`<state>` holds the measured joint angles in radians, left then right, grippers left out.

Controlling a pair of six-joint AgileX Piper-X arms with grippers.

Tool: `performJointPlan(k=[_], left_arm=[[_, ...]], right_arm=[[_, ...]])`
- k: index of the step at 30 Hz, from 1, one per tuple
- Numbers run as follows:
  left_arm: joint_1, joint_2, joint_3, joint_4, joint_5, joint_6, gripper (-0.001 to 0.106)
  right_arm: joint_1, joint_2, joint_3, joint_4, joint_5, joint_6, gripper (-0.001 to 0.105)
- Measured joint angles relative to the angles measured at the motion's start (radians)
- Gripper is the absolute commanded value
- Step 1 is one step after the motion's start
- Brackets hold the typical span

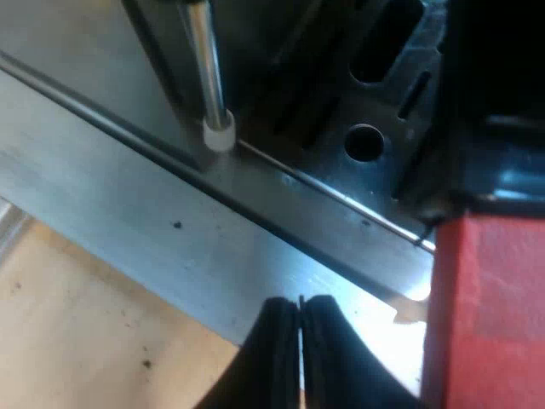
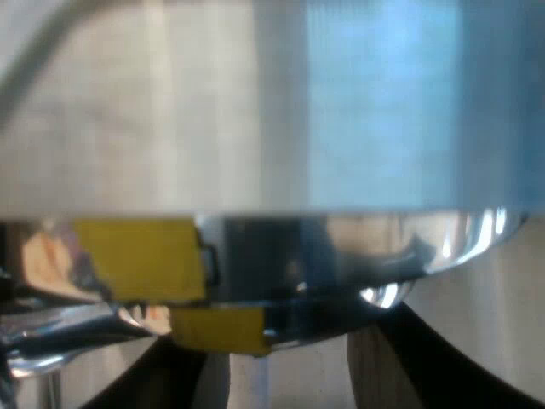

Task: Put the handle in the coffee machine

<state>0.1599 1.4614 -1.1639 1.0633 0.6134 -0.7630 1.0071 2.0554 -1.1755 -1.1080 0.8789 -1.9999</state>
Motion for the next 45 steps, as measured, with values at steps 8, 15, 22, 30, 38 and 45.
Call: performJointPlan(k=[8,15,22,30,38,45], left_arm=[[-0.056,-0.004,0.004,0.132,0.0,0.035,0.0],[-0.094,-0.078,0.088,0.122,0.002,0.014,0.0],[-0.156,-0.21,0.232,-0.015,-0.022,-0.073,0.0],[-0.218,-0.218,0.239,-0.076,-0.045,-0.235,0.0],[-0.227,-0.218,0.239,-0.081,-0.039,-0.303,0.0],[-0.227,-0.232,0.261,-0.081,-0.038,-0.333,0.0]], right_arm=[[0.002,0.0,0.0,-0.001,0.0,0.0,0.036],[0.002,0.0,0.0,-0.001,0.0,-0.003,0.036],[0.002,0.0,0.002,-0.001,0.02,-0.001,0.036],[0.013,0.0,0.007,-0.01,0.053,-0.026,0.036],[0.028,-0.011,0.005,0.01,0.114,-0.088,0.036],[0.031,-0.1,0.104,0.073,0.155,-0.032,0.036]])
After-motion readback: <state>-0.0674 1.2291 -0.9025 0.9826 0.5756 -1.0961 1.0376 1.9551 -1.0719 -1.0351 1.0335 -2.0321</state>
